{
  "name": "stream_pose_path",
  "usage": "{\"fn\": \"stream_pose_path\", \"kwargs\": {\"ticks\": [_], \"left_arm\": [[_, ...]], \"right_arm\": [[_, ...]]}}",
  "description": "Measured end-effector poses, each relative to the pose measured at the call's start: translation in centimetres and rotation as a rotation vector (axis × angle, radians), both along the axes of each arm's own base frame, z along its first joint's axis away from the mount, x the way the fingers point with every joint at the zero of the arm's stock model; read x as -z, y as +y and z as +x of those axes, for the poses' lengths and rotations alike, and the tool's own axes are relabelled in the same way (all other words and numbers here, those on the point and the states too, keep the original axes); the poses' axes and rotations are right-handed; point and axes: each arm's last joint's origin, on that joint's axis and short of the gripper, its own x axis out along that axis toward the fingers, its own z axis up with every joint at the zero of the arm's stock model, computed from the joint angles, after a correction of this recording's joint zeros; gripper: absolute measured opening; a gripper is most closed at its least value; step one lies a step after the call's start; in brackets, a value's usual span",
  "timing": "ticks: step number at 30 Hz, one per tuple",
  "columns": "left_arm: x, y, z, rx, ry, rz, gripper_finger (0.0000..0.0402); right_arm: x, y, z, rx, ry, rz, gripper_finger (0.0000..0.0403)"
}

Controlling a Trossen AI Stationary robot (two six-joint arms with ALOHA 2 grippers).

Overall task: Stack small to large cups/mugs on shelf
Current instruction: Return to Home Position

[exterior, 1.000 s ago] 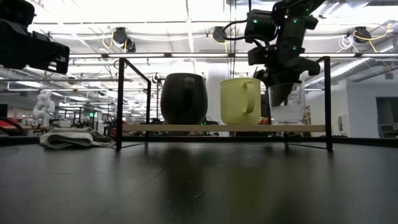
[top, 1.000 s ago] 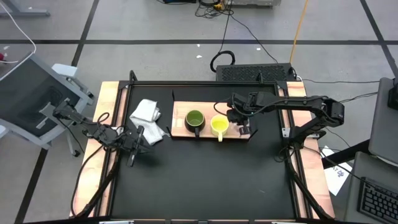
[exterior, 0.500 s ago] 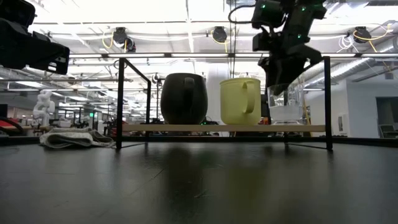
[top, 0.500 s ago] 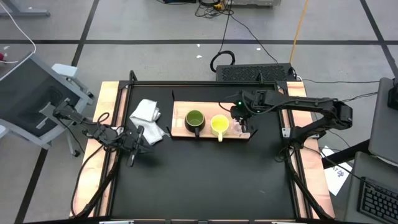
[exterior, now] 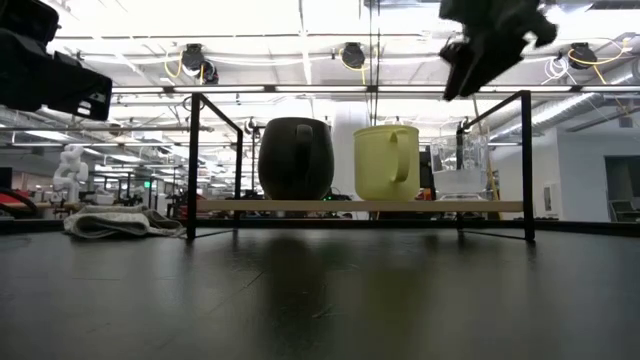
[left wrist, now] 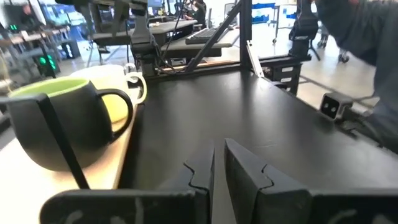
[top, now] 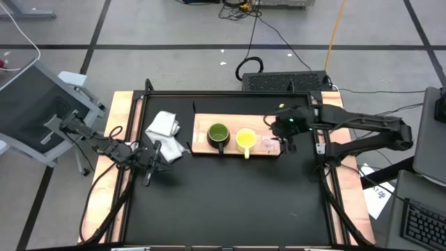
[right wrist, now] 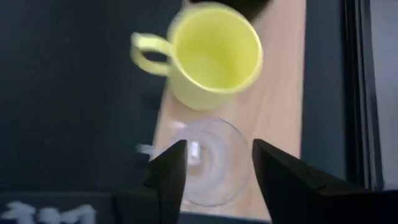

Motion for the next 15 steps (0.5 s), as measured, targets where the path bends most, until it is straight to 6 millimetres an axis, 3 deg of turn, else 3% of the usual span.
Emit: {"fn": "stream_pose_path", "kwargs": {"ticks": [4,10,15], "left_arm": [[0.0,0.0,0.0,-0.007,-0.018,0.063,0.0029],[0.0,-0.1,0.0,0.029,-0.022,0.094,0.0004],[0.0,0.0,0.0,0.004,-0.020,0.086,0.0002]], "right_arm": [[-1.5,1.1,-1.6,-0.031,-0.089,0.016,0.0133],[-3.2,2.0,-3.9,-0.035,-0.198,0.062,0.0023],[-2.9,2.6,-5.4,-0.041,-0.244,0.098,0.0010]]}}
